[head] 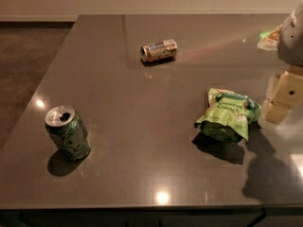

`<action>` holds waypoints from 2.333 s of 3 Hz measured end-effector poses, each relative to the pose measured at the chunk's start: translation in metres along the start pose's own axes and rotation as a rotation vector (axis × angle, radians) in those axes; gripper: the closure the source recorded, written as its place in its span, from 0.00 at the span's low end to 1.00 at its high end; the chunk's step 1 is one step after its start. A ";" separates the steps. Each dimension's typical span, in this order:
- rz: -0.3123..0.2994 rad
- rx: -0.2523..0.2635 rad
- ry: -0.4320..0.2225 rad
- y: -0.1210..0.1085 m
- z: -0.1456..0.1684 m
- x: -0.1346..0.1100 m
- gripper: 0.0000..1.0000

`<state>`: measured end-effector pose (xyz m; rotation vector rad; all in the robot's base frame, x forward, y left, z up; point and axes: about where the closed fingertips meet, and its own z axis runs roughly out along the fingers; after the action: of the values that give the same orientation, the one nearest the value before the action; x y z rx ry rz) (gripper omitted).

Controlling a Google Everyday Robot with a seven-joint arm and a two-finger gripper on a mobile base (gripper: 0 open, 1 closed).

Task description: Pick green can

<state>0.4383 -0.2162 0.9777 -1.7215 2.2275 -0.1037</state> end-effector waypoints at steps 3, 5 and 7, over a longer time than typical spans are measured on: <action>-0.104 -0.070 -0.166 0.007 0.008 -0.076 0.00; -0.210 -0.147 -0.364 0.053 0.036 -0.185 0.00; -0.285 -0.236 -0.378 0.097 0.087 -0.251 0.00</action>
Offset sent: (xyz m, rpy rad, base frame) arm 0.0070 0.0350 -0.0027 0.0701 0.0356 0.0913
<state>0.4289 0.0615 0.9234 -1.9780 1.7711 0.4019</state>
